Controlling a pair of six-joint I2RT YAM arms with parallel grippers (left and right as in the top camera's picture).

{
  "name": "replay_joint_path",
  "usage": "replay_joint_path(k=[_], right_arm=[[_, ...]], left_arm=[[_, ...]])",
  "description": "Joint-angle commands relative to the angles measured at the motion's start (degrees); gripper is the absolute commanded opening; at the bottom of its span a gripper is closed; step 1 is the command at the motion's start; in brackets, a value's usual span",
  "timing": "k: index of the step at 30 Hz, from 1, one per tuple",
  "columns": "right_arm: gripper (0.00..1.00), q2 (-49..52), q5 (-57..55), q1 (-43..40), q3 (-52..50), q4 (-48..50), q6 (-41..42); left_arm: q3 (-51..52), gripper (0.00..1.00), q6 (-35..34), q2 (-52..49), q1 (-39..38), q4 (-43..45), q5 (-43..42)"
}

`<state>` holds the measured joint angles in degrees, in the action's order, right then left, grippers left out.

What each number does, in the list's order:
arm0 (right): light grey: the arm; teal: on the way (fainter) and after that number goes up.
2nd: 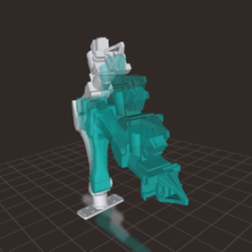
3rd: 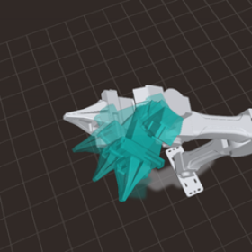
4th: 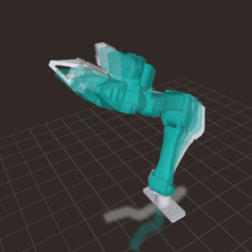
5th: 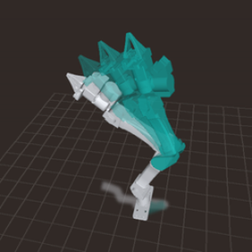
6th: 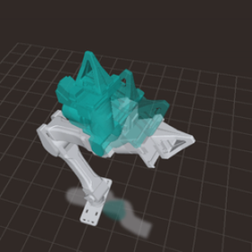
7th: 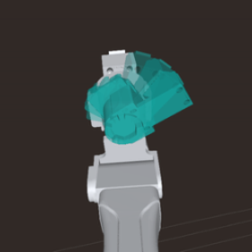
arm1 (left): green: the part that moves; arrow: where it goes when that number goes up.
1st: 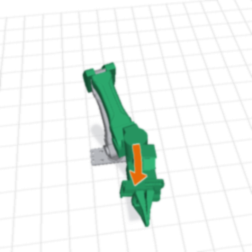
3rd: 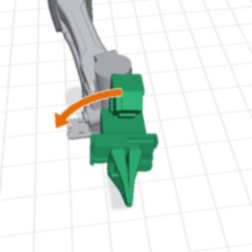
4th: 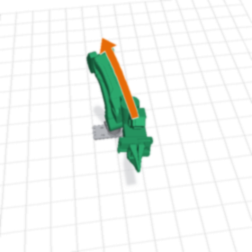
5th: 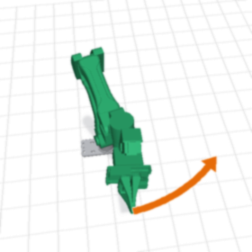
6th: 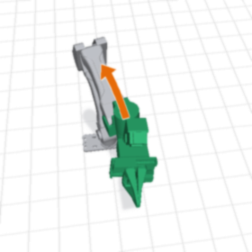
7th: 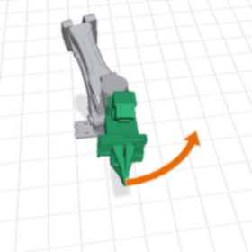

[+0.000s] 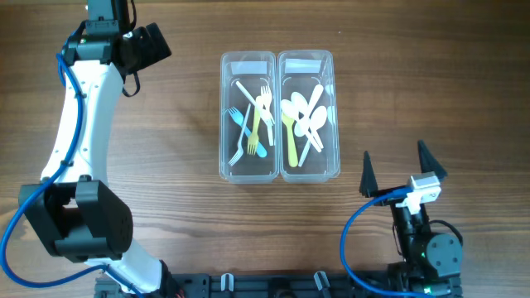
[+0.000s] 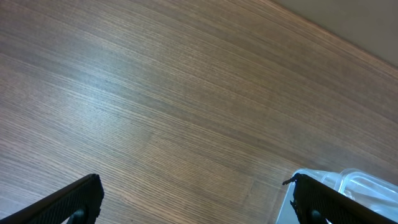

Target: Pack container

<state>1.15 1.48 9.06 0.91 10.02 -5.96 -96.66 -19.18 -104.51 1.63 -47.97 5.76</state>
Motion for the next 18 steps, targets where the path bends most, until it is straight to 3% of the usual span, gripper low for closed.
replay_joint_path(k=[1, 9, 13, 18], right_arm=[[1.00, -0.96, 1.09, -0.31, -0.61, 1.55, -1.60], [1.00, -0.94, 0.90, -0.31, -0.61, -1.70, -3.02], [1.00, -0.90, 0.96, -0.31, -0.59, -10.03, -3.04], [1.00, 0.20, 1.11, -0.31, -0.59, -9.90, -3.04]], left_arm=[[-0.66, 1.00, 0.72, 1.03, 0.00, -0.02, 0.31], [-0.66, 1.00, 0.72, 1.03, 0.00, -0.04, 0.31], [-0.66, 1.00, 0.72, 1.03, 0.00, -0.04, 0.31], [-0.66, 1.00, 0.72, 1.01, 0.00, -0.04, 0.31]])
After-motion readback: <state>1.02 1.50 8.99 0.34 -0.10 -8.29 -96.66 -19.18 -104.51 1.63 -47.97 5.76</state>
